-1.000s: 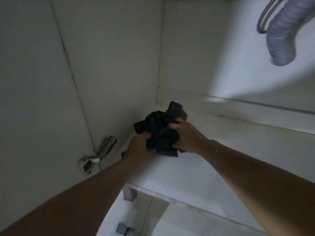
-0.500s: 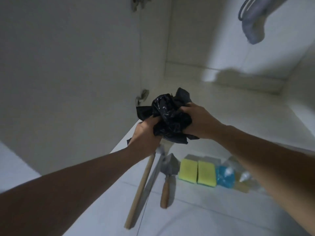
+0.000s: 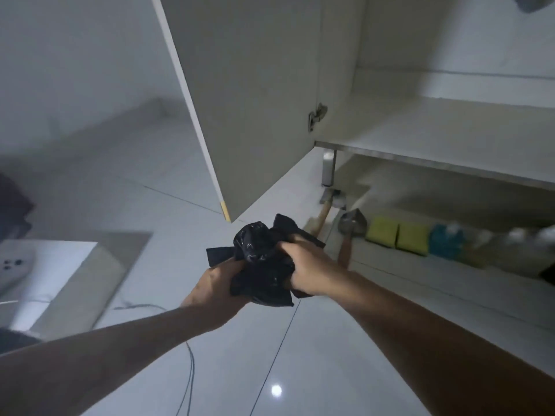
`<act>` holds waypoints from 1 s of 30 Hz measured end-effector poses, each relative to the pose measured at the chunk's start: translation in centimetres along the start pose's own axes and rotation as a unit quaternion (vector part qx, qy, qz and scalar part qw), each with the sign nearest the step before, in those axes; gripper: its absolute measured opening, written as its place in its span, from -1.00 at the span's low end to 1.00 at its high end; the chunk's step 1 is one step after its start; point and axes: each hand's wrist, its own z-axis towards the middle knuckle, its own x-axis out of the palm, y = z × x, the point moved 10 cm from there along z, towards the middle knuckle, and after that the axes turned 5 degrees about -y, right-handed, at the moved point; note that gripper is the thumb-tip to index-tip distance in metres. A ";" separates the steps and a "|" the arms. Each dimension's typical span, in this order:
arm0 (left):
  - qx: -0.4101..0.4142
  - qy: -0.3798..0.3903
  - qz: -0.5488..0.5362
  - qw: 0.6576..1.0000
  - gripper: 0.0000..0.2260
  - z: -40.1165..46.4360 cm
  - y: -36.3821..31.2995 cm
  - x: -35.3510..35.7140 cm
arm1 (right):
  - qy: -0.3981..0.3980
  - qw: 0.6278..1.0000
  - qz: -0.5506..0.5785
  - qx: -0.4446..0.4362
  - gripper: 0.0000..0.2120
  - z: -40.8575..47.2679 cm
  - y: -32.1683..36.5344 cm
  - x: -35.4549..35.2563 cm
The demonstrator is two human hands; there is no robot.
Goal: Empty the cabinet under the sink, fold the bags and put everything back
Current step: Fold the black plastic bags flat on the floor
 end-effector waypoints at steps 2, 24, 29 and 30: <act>-0.029 0.018 0.024 0.999 -0.69 -2.6 1.8 -0.2 | 0.029 1.000 -0.002 0.006 -0.55 -1.3 1.3 2.5; -0.217 0.039 0.141 0.965 -0.78 -8.0 20.3 0.9 | 0.083 0.987 -0.134 0.035 -0.07 -1.8 -3.3 14.2; -0.208 -0.039 0.105 0.972 -0.75 -4.5 16.2 -4.2 | 0.035 0.991 -0.113 0.069 -0.19 -2.2 -1.6 11.1; -0.202 -0.051 0.098 0.973 -0.77 -3.8 15.1 -5.5 | 0.007 0.992 -0.103 0.066 -0.25 -2.2 -1.1 10.2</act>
